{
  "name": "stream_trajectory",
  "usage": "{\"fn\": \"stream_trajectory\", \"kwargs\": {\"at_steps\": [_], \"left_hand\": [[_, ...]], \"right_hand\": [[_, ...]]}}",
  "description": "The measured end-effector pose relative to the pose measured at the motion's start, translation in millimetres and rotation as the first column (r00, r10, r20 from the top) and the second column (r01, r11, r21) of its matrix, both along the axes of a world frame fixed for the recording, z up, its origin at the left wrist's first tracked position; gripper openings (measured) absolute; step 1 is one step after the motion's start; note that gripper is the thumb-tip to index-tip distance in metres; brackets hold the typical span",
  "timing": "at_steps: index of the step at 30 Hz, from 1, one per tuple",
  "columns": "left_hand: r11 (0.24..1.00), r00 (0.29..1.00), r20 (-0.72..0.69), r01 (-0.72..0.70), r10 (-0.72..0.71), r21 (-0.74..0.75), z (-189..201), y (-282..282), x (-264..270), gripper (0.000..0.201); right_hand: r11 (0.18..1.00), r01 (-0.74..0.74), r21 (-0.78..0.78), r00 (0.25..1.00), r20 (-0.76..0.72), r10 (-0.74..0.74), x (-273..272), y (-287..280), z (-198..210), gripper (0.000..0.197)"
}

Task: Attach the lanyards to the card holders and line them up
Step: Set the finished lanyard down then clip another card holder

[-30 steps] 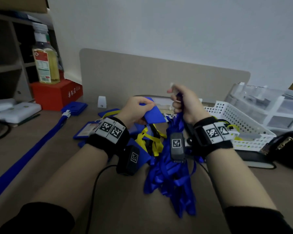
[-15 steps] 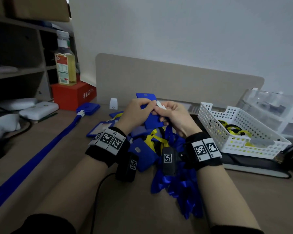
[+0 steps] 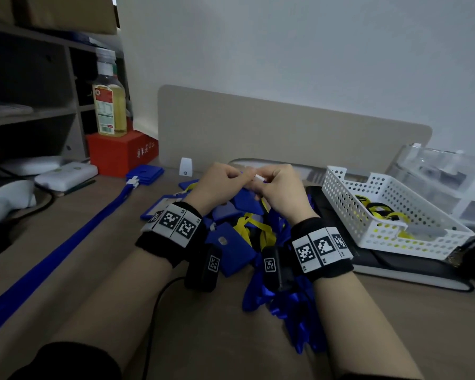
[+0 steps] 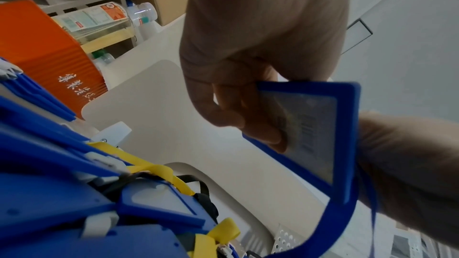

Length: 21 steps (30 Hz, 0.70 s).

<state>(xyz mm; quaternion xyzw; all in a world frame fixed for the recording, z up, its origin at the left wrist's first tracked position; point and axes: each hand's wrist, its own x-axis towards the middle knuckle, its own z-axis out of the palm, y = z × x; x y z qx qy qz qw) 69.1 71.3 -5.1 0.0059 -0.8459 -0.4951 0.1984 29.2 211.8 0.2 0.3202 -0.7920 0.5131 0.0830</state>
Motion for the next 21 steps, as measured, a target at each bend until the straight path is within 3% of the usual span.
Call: {"fn": "stream_trajectory", "kwargs": {"at_steps": [5,11,21], "left_hand": [[0.998,0.999,-0.017,-0.028,0.029,0.055,-0.6,-2.9,-1.6,0.037],[0.999,0.999,-0.048,-0.024,0.026,0.032,1.1,-4.1,-0.7,0.032],[0.998,0.995,-0.087,-0.054,0.050,-0.042,-0.4,-1.6,-0.5,0.037]], "right_hand": [[1.000,-0.014,0.001,1.000,0.009,0.014,1.4,-3.2,-0.9,0.014],[0.979,-0.096,-0.178,0.960,0.243,0.138,1.7,-0.5,3.2,0.014],[0.989,0.084,-0.122,0.993,0.092,-0.073,-4.0,-12.3,-4.1,0.005]]}}
